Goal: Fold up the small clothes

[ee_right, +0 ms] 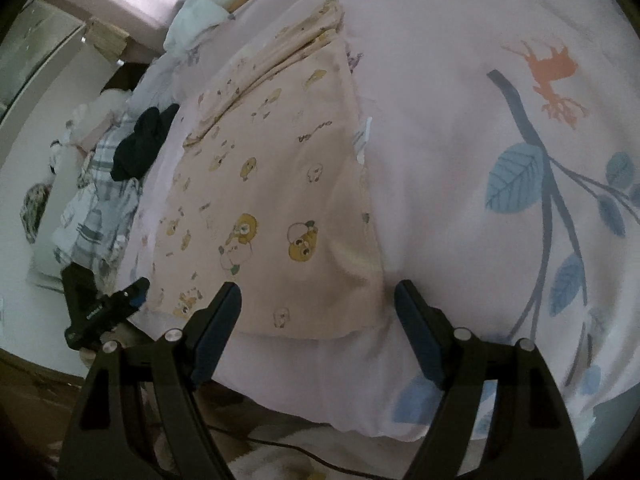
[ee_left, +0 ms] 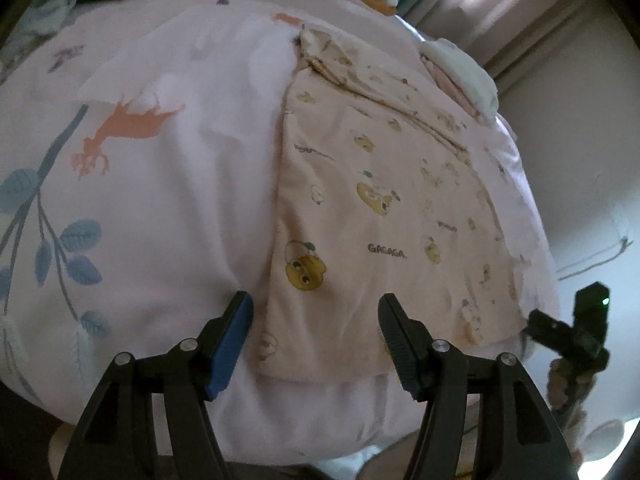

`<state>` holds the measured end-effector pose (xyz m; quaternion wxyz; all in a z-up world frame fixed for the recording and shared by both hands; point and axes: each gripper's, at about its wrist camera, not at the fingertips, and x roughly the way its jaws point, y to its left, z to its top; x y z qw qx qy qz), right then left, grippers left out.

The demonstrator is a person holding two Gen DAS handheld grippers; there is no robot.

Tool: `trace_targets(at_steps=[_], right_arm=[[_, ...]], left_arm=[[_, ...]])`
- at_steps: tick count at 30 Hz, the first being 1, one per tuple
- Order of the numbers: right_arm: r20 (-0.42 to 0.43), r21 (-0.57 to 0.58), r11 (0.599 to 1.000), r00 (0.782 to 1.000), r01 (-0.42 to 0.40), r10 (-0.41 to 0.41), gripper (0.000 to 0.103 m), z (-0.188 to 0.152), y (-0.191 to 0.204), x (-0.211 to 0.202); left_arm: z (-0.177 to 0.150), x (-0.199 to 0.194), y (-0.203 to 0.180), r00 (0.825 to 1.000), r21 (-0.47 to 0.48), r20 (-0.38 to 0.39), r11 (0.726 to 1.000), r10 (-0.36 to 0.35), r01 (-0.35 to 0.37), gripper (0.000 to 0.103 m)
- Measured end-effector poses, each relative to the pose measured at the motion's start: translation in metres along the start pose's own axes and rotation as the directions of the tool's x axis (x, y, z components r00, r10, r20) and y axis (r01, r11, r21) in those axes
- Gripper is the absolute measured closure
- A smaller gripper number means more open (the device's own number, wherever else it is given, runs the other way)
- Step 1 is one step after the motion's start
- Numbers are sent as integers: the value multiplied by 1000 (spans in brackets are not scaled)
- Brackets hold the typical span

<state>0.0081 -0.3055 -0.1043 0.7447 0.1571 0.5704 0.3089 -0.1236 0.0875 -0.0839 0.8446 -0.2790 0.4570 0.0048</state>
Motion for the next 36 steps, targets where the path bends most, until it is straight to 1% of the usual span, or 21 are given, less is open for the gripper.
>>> trace_targets(at_steps=[3, 5, 6, 7, 11, 13, 15, 17, 18, 21, 23, 26, 29, 31, 33, 34, 36], right_arm=[[3, -42, 999, 1000, 24, -24, 23, -2, 1, 5], [7, -49, 998, 999, 34, -34, 17, -1, 4, 8], [6, -50, 998, 999, 31, -31, 12, 0, 4, 8], [4, -54, 998, 999, 32, -32, 10, 0, 6, 10], [14, -91, 994, 998, 60, -59, 6, 0, 12, 15], [24, -115, 991, 997, 74, -71, 5, -3, 15, 16], [28, -126, 988, 996, 89, -86, 5, -4, 18, 17], [29, -132, 986, 995, 98, -95, 4, -4, 19, 17], [31, -129, 987, 995, 97, -94, 4, -4, 19, 17], [46, -110, 990, 996, 85, -80, 4, -6, 17, 16], [62, -102, 991, 995, 84, -78, 5, -7, 16, 14], [83, -90, 992, 994, 84, -76, 5, -13, 19, 11], [91, -59, 997, 995, 48, -42, 10, -18, 17, 5], [97, -34, 999, 995, 22, -19, 17, -22, 15, -1], [100, -29, 999, 995, 25, -22, 20, -28, 16, -2], [105, -35, 999, 994, 37, -33, 23, -31, 16, -3], [134, -29, 998, 990, 47, -43, 23, -36, 17, -5]], left_arm=[[-4, 1, -4, 1000, 36, 22, 999, 22, -22, 40], [-6, 1, -7, 999, 47, 27, 999, 24, -25, 40], [-6, 1, -8, 999, 49, 26, 999, 19, -20, 40], [-7, 1, -9, 1000, 49, 24, 999, 11, -12, 40], [-12, 3, -13, 999, 52, 11, 998, -31, 31, 41], [-14, 2, -13, 998, 35, 9, 998, -54, 54, 45], [-17, 0, -11, 996, -2, 1, 996, -85, 85, 58], [-20, -1, -6, 990, -56, -19, 988, -143, 142, 64], [-22, -1, -6, 988, -62, -23, 987, -151, 150, 66], [-32, -5, -7, 990, -42, -4, 989, -139, 139, 71], [-32, -7, -6, 989, -63, 7, 987, -150, 150, 73], [-23, -5, -4, 983, -105, 19, 977, -183, 184, 82], [-17, -4, -6, 975, -126, 30, 967, -219, 221, 84], [-16, -4, -11, 976, -98, 29, 971, -214, 216, 85], [-16, -4, -18, 981, -68, 26, 979, -191, 192, 86], [-16, -3, -19, 981, -66, 22, 979, -193, 194, 86], [-16, 0, -20, 980, -66, 14, 978, -199, 199, 86]])
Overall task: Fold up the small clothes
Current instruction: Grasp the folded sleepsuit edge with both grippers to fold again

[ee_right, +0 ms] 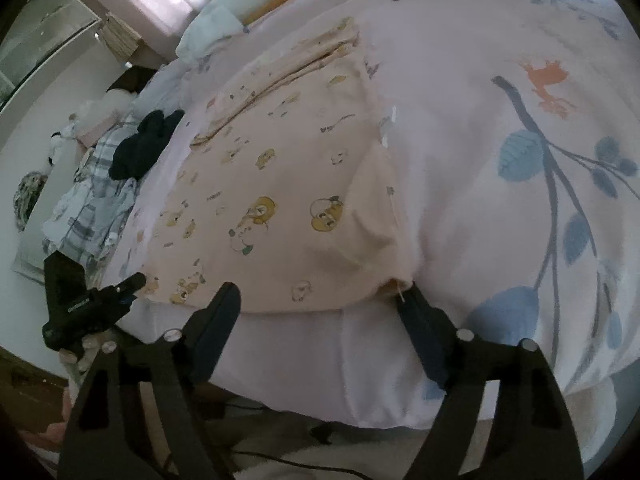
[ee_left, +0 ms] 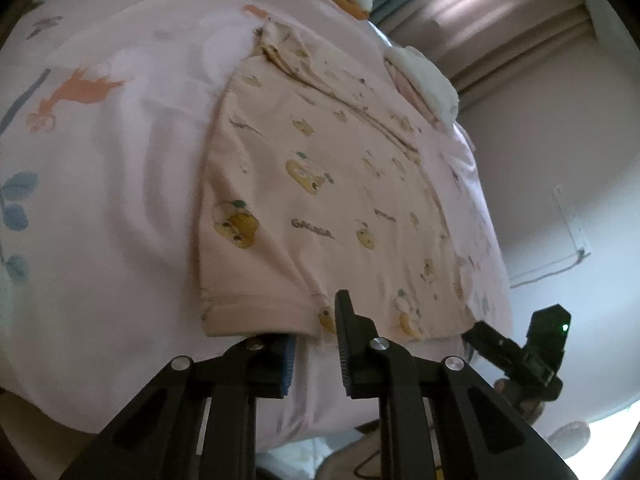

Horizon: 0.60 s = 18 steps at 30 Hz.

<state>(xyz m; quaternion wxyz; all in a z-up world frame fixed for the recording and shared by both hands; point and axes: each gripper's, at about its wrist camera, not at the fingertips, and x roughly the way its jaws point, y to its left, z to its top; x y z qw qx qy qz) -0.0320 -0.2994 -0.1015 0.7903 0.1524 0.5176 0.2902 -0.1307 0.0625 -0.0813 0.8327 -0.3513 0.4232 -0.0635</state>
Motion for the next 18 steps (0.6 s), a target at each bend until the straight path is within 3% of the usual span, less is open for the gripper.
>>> trace_targets(at_steps=[2, 5, 7, 8, 9, 12, 18], right_arm=[[26, 29, 999, 999, -32, 32, 25, 0, -1, 1], [62, 92, 992, 995, -86, 80, 48, 5, -5, 6], [80, 101, 992, 995, -73, 65, 91, 10, -6, 12], [94, 109, 994, 996, -21, 11, 97, 12, -8, 16], [104, 126, 992, 994, 7, -20, 98, 12, -10, 19], [151, 167, 985, 988, -48, 22, 97, 10, -15, 17], [162, 106, 994, 987, -27, 10, 97, 12, -3, 8]], left_arm=[[1, 2, 1, 1000, -10, 3, 1000, 4, -4, 86], [3, 1, -2, 1000, -8, 20, 1000, -4, 4, 86], [2, -1, -7, 999, 22, 50, 1000, 19, -20, 90], [1, -2, -11, 996, 45, 70, 997, 54, -57, 92], [0, -3, -12, 995, 55, 77, 996, 67, -72, 93], [-1, -4, -17, 990, 98, 100, 989, 103, -113, 95], [2, -10, -30, 976, 160, 166, 973, 137, -164, 95]])
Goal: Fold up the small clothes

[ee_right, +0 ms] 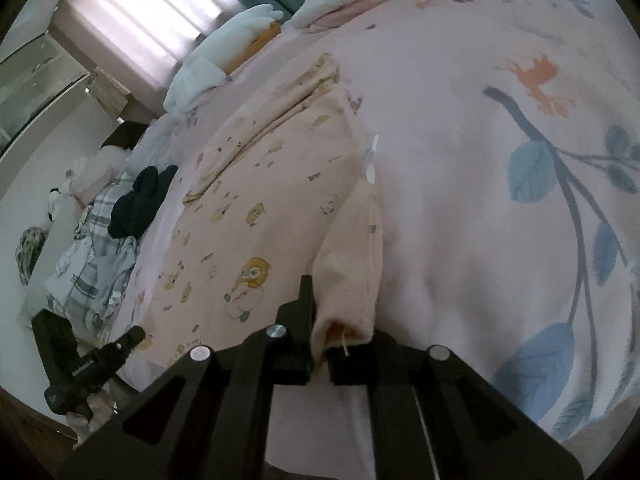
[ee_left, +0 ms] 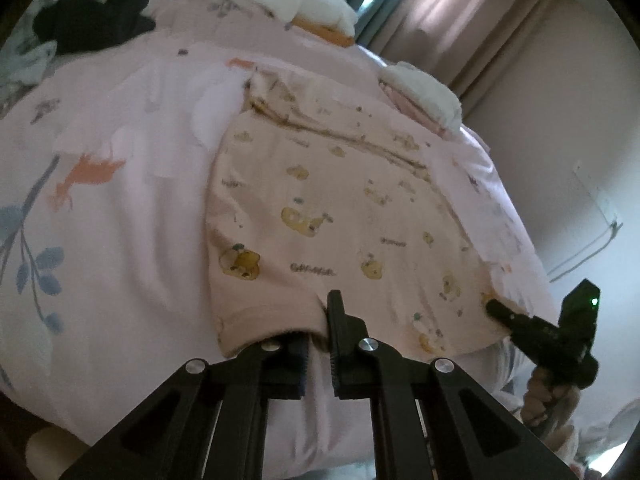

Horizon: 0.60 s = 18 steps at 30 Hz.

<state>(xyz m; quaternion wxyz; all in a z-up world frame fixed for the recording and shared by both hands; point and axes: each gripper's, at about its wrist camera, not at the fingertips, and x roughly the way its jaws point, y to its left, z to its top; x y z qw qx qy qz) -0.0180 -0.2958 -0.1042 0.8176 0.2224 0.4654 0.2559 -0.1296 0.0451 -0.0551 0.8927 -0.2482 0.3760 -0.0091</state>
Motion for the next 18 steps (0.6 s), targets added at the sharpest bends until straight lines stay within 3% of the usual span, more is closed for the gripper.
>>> trace_targets(at_steps=[9, 18], right_arm=[[64, -32, 998, 996, -60, 62, 98, 28, 21, -6], [115, -84, 995, 991, -54, 63, 98, 55, 42, -4]], left_arm=[[25, -5, -14, 997, 48, 79, 999, 7, -11, 95], [68, -15, -10, 985, 28, 170, 1000, -11, 7, 95]])
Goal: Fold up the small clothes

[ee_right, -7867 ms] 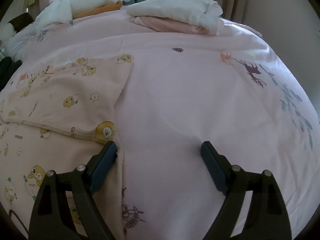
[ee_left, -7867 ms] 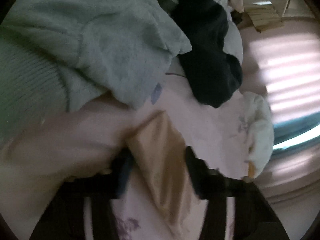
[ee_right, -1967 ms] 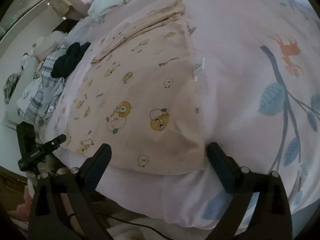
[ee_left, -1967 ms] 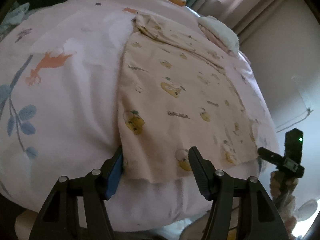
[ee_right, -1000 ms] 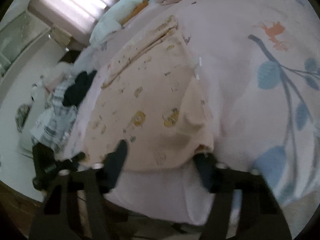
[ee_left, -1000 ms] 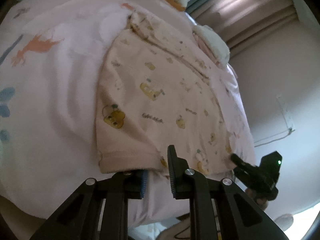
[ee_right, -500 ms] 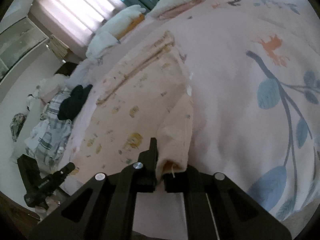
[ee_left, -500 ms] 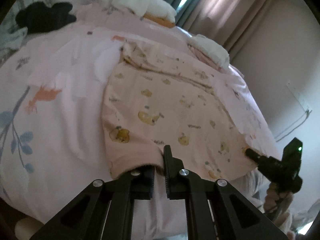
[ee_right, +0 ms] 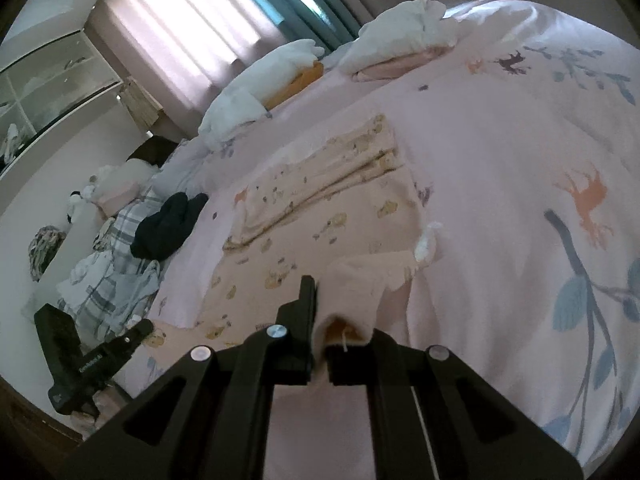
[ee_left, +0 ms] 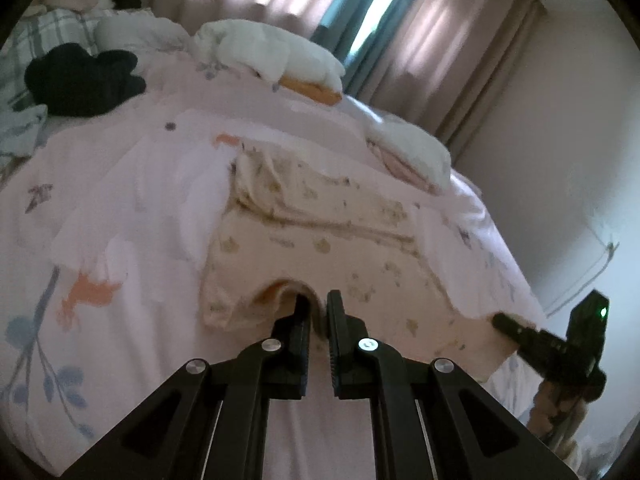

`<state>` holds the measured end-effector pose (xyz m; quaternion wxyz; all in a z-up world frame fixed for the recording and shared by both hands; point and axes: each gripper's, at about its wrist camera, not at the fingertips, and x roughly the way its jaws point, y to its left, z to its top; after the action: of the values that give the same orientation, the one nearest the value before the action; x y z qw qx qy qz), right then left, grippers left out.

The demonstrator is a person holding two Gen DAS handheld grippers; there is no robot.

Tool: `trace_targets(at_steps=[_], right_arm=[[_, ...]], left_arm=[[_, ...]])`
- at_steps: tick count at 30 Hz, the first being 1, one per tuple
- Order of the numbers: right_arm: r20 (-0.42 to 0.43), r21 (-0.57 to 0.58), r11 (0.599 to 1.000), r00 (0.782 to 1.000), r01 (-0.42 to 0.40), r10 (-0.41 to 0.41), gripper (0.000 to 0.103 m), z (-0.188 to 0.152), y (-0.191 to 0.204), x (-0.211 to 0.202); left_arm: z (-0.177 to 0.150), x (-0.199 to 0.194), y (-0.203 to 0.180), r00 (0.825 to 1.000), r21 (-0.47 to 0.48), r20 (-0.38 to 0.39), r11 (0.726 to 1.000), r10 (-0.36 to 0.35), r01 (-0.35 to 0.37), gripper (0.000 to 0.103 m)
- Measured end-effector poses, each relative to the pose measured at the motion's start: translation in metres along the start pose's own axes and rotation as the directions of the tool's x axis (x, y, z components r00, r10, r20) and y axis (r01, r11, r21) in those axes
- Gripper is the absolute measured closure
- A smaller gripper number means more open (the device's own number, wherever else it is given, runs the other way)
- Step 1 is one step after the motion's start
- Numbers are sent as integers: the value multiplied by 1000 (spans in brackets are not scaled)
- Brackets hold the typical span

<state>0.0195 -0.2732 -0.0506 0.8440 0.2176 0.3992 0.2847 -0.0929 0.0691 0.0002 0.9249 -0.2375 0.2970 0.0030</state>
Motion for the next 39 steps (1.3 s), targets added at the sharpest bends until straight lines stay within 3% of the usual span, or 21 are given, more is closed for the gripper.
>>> trace_targets(at_steps=[8, 12, 16, 19, 21, 24, 25, 29, 33, 34, 37, 39], right_arm=[[40, -44, 999, 999, -5, 7, 98, 43, 13, 17], [33, -54, 999, 999, -5, 7, 98, 60, 16, 33], [-16, -69, 998, 1000, -3, 2, 98, 47, 5, 44], [-38, -38, 999, 999, 11, -12, 97, 37, -9, 49], [-53, -21, 1000, 999, 10, -11, 97, 32, -17, 49], [-71, -25, 999, 997, 37, -39, 96, 27, -22, 47], [-73, -26, 999, 996, 43, -45, 96, 26, -23, 46], [-74, -29, 998, 996, 50, -52, 95, 24, -30, 39], [-89, -16, 998, 995, 53, -54, 94, 19, -35, 37], [-94, -21, 998, 994, 56, -58, 94, 18, -36, 38], [-100, -17, 998, 993, 65, -66, 94, 14, -38, 39], [-103, 0, 998, 993, 59, -58, 94, 11, -41, 40]], left_arm=[[55, 12, 11, 994, -82, 110, 997, -4, 13, 95], [50, 31, 24, 999, -120, 42, 993, 27, -21, 95], [27, 55, 45, 993, -137, -75, 986, 89, -98, 95], [18, 77, 61, 985, -214, -172, 975, 25, -62, 92], [14, 85, 66, 976, -258, -210, 966, -62, 6, 72], [5, 95, 65, 933, -280, -286, 950, -220, 139, 54], [2, 96, 64, 924, -270, -303, 951, -232, 150, 54], [-2, 90, 57, 954, -163, -277, 984, -118, 74, 54], [2, 75, 61, 977, -159, -195, 986, -87, 56, 50], [2, 77, 59, 978, -121, -201, 992, -57, 33, 50], [-10, 97, 48, 946, 21, -322, 999, -38, 47, 50], [-14, 93, 44, 955, 47, -296, 998, -23, 38, 52]])
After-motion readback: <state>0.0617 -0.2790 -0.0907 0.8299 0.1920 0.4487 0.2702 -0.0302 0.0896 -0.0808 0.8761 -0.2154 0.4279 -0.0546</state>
